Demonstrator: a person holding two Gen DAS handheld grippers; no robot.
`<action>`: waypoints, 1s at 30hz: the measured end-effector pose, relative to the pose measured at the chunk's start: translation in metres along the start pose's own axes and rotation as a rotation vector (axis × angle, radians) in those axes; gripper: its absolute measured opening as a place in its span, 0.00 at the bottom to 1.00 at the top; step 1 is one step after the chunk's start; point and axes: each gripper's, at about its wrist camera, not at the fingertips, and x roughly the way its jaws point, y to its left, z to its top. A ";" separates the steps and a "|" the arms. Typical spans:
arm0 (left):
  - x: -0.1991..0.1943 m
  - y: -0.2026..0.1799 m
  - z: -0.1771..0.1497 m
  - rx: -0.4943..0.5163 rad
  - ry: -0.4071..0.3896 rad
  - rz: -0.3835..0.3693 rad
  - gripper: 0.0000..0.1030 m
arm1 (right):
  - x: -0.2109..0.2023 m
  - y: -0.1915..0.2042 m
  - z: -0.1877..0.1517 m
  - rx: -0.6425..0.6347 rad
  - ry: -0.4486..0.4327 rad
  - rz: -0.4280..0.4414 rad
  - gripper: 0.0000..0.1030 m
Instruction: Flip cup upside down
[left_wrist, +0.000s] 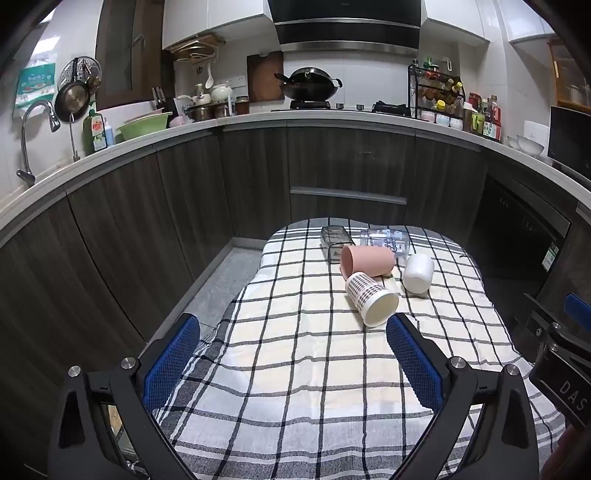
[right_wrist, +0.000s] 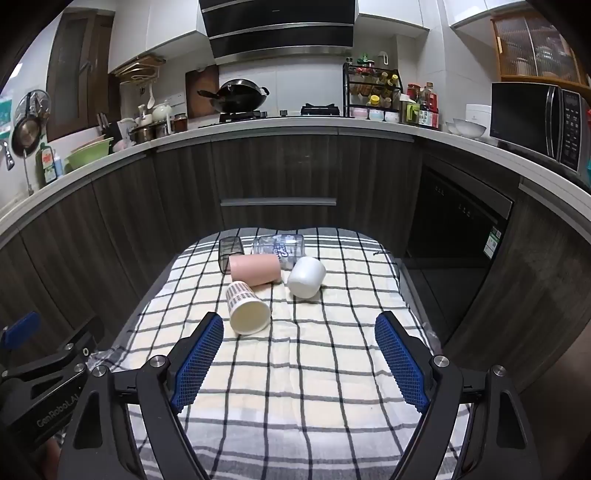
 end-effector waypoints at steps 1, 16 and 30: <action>0.000 0.000 0.000 0.000 0.001 -0.003 1.00 | 0.000 0.000 0.000 -0.007 0.001 -0.004 0.82; -0.002 0.000 0.001 0.003 -0.007 -0.006 1.00 | 0.001 0.000 -0.001 0.001 0.005 0.002 0.82; -0.003 -0.001 0.001 0.006 -0.013 -0.004 1.00 | 0.001 0.000 -0.002 0.002 0.006 0.002 0.82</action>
